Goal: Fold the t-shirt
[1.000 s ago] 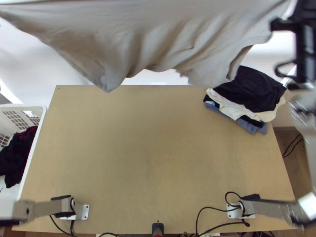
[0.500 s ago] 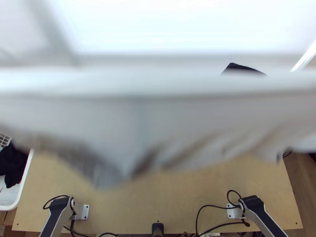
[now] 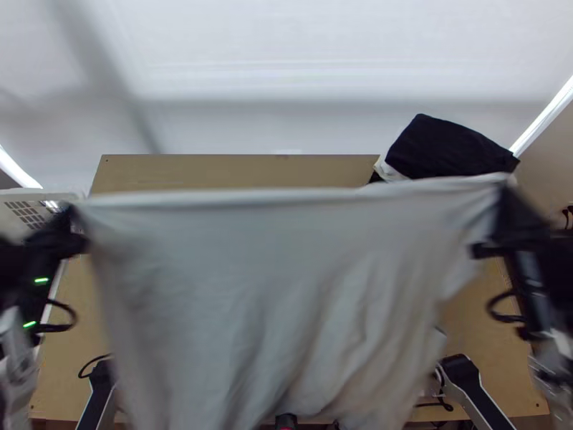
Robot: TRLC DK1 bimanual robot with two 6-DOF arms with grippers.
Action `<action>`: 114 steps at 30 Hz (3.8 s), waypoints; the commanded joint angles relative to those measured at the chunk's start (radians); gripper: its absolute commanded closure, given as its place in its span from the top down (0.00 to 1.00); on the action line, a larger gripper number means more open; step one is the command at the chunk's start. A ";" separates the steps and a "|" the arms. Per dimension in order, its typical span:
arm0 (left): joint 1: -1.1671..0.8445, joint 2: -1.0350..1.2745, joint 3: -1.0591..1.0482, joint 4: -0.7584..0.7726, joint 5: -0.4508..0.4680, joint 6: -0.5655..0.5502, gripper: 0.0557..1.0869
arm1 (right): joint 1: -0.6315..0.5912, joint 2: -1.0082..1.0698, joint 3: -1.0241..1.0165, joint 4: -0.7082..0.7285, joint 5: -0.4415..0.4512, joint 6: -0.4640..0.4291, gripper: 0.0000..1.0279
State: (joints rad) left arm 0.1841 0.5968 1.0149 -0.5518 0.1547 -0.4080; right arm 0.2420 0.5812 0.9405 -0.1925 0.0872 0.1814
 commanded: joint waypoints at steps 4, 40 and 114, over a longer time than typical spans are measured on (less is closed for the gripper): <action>-0.015 0.064 -0.253 0.062 0.017 0.034 0.04 | 0.003 0.045 -0.259 0.131 0.000 0.116 0.03; 0.087 1.333 0.504 0.240 0.028 0.023 0.04 | -0.023 1.284 0.417 0.403 0.005 0.202 0.03; -0.321 0.416 0.070 -0.744 -0.138 0.686 0.73 | 0.098 0.683 -0.332 -0.418 -0.297 0.520 0.54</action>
State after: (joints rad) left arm -0.1303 1.0294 1.1030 -1.2713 0.0311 0.2554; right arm 0.3336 1.2270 0.6083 -0.6239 -0.2028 0.6956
